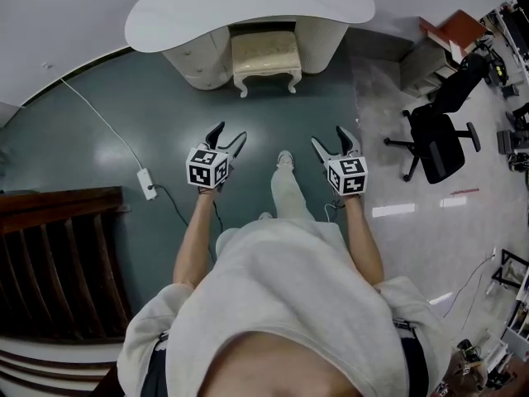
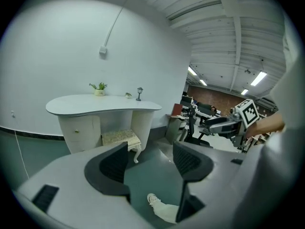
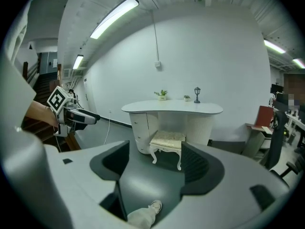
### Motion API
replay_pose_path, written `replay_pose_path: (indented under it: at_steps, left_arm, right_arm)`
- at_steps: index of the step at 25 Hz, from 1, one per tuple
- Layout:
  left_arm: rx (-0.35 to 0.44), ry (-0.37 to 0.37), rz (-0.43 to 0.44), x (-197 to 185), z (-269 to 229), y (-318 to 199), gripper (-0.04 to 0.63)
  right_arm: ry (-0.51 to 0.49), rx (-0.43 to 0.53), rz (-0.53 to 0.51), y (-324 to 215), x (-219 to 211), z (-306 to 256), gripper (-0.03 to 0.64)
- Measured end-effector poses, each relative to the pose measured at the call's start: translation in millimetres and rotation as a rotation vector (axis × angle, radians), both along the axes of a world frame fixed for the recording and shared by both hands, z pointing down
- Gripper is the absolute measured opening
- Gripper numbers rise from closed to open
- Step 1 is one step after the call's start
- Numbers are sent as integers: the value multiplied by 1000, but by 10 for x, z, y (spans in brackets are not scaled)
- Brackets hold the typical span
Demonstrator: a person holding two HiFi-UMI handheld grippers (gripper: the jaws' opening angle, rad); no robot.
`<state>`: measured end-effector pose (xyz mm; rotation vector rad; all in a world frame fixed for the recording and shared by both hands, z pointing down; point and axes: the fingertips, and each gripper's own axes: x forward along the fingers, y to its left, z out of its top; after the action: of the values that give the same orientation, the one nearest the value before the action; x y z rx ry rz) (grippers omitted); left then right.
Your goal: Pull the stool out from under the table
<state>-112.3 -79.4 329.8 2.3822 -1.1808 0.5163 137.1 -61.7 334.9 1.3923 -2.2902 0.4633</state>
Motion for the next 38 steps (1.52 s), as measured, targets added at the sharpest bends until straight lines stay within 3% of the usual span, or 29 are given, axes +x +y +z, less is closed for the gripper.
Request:
replay_pose_path:
  at_steps: [16, 26, 38]
  left_arm:
    - [-96, -43, -138, 296, 234, -1608, 275]
    - [-108, -53, -184, 181, 569, -2112, 275]
    - [-161, -52, -173, -16, 1301, -2581, 275]
  right_arm:
    - [-31, -64, -75, -1943, 566, 294, 327]
    - [-26, -103, -121, -2489, 476, 730, 330]
    - [-5, -140, -130, -3009, 280, 1346, 330]
